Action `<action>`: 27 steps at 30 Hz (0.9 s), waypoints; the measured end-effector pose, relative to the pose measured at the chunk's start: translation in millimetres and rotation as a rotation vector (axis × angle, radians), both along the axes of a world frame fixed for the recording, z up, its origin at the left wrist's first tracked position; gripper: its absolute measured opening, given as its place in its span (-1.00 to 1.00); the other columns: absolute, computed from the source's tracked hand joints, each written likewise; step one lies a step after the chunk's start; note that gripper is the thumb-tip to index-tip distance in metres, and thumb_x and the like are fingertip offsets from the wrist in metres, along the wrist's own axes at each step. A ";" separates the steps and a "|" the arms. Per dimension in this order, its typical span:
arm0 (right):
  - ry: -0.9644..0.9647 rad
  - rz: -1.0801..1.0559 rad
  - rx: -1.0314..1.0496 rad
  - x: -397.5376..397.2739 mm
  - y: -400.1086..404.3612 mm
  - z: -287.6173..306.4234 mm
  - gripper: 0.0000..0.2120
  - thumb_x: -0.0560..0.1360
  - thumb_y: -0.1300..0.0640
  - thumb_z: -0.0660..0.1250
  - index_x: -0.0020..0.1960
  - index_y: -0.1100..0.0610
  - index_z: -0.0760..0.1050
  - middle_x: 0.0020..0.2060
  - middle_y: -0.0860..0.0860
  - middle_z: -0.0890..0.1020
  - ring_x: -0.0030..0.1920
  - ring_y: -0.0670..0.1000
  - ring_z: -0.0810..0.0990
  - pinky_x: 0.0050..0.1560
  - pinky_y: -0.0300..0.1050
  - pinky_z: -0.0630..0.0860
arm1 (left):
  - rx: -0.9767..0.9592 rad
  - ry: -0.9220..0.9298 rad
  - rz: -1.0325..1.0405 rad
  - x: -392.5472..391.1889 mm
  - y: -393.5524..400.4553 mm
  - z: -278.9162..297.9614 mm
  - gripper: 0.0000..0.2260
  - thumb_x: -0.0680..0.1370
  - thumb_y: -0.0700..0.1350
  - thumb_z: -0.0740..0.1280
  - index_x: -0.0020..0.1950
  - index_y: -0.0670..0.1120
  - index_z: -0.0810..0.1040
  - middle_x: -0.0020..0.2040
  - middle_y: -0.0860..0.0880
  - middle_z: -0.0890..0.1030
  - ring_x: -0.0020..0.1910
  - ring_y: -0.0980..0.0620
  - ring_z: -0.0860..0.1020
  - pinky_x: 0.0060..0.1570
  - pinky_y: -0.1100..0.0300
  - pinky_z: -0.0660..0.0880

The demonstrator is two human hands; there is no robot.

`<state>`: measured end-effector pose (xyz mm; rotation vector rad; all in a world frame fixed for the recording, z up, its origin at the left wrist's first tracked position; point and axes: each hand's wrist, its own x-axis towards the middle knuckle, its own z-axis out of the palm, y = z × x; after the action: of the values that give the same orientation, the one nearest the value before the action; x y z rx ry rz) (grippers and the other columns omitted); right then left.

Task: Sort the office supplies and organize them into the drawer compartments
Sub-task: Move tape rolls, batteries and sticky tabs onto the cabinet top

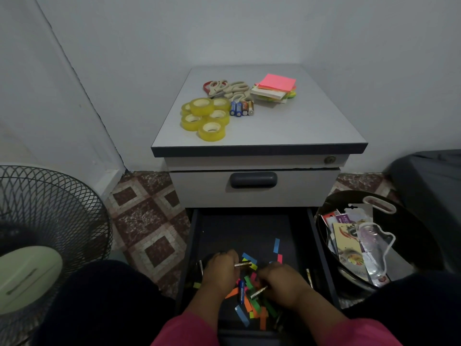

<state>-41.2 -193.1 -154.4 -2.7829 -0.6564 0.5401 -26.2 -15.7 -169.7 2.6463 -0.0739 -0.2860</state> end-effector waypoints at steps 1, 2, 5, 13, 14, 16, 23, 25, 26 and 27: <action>-0.039 0.031 0.020 -0.1 3.0 0.1 -0.84 0.52 0.08 0.23 0.08 -0.02 0.51 0.07 -0.02 0.52 0.12 -0.01 0.46 0.13 -0.16 0.38 | -0.008 0.007 0.012 -0.3 -0.2 0.2 -0.94 0.55 -0.15 0.27 -0.01 -0.05 0.51 -0.05 -0.02 0.57 -0.05 0.03 0.52 -0.06 0.14 0.48; -0.074 0.069 0.033 -0.6 7.6 -0.9 -0.84 0.53 0.07 0.21 0.08 -0.02 0.50 0.07 -0.02 0.52 0.12 0.00 0.45 0.14 -0.15 0.37 | -0.016 0.012 0.028 -0.5 0.1 0.1 -0.95 0.55 -0.15 0.27 -0.02 -0.04 0.50 -0.06 -0.02 0.57 -0.06 0.03 0.52 -0.09 0.15 0.46; -0.137 0.209 0.002 -4.8 23.5 -5.9 -0.77 0.56 0.09 0.17 0.18 0.02 0.49 0.15 0.04 0.53 0.18 0.06 0.45 0.19 -0.08 0.36 | -0.048 0.041 0.096 -2.2 0.1 -1.6 -0.94 0.54 -0.15 0.26 -0.02 -0.05 0.51 -0.05 -0.04 0.59 -0.04 -0.01 0.55 -0.08 0.13 0.47; -0.112 0.304 -0.193 -7.9 31.7 -10.0 -0.70 0.59 0.18 0.14 0.30 0.19 0.41 0.22 0.19 0.51 0.27 0.18 0.42 0.27 0.05 0.30 | -0.120 0.113 0.216 -3.5 4.5 -6.3 -0.93 0.57 -0.12 0.26 -0.01 -0.09 0.51 -0.05 -0.07 0.62 -0.05 -0.02 0.58 -0.11 0.15 0.49; -0.089 0.282 -0.196 -8.2 30.0 -8.4 -0.70 0.60 0.17 0.13 0.32 0.18 0.39 0.21 0.19 0.51 0.25 0.17 0.42 0.26 0.04 0.32 | -0.135 0.113 0.232 -3.0 4.7 -5.7 -0.92 0.57 -0.10 0.27 -0.01 -0.08 0.51 -0.06 -0.07 0.62 -0.05 -0.02 0.58 -0.11 0.15 0.49; -0.030 0.219 -0.152 -8.8 26.7 -6.0 -0.69 0.63 0.12 0.11 0.34 0.15 0.36 0.20 0.16 0.50 0.23 0.14 0.44 0.23 -0.02 0.35 | -0.148 0.099 0.254 -1.9 4.8 -4.1 -0.92 0.56 -0.06 0.30 -0.05 -0.05 0.52 -0.09 -0.05 0.62 -0.07 0.00 0.58 -0.12 0.17 0.48; 0.012 -0.304 0.372 7.6 14.6 18.9 -0.82 0.55 0.14 0.29 0.10 -0.05 0.55 0.01 -0.12 0.57 -0.01 -0.17 0.55 0.00 -0.35 0.45 | -0.428 -0.072 0.416 8.5 2.7 21.9 -0.77 0.50 -0.24 0.36 -0.25 0.06 0.47 -0.26 -0.03 0.57 -0.28 0.04 0.53 -0.25 0.18 0.50; -0.107 -0.436 0.534 16.0 12.1 33.5 -0.80 0.50 0.18 0.38 0.09 0.01 0.61 -0.01 -0.07 0.62 -0.02 -0.13 0.60 0.01 -0.33 0.48 | -0.508 -0.189 0.434 15.3 -0.5 40.5 -0.84 0.51 -0.24 0.37 -0.17 0.02 0.55 -0.20 -0.02 0.59 -0.27 0.12 0.53 -0.26 0.27 0.47; -0.160 -0.488 0.611 19.6 11.7 43.0 -0.79 0.48 0.19 0.40 0.09 0.03 0.63 -0.02 -0.06 0.63 -0.04 -0.15 0.60 0.01 -0.36 0.49 | -0.546 -0.261 0.432 19.4 -1.5 50.3 -0.88 0.51 -0.23 0.37 -0.13 0.00 0.59 -0.17 -0.02 0.60 -0.23 0.12 0.55 -0.22 0.28 0.48; -0.203 -0.533 0.682 22.1 12.3 54.5 -0.78 0.47 0.20 0.41 0.10 0.04 0.64 -0.04 -0.08 0.63 -0.05 -0.18 0.59 0.00 -0.43 0.47 | -0.586 -0.327 0.425 22.5 -2.2 62.1 -0.90 0.50 -0.22 0.38 -0.08 -0.04 0.63 -0.15 -0.02 0.61 -0.19 0.11 0.58 -0.16 0.26 0.50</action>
<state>-19.1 -180.9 -99.8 -2.2208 -0.0737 -0.0758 -3.7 -17.9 -107.5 2.0327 0.2587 0.2754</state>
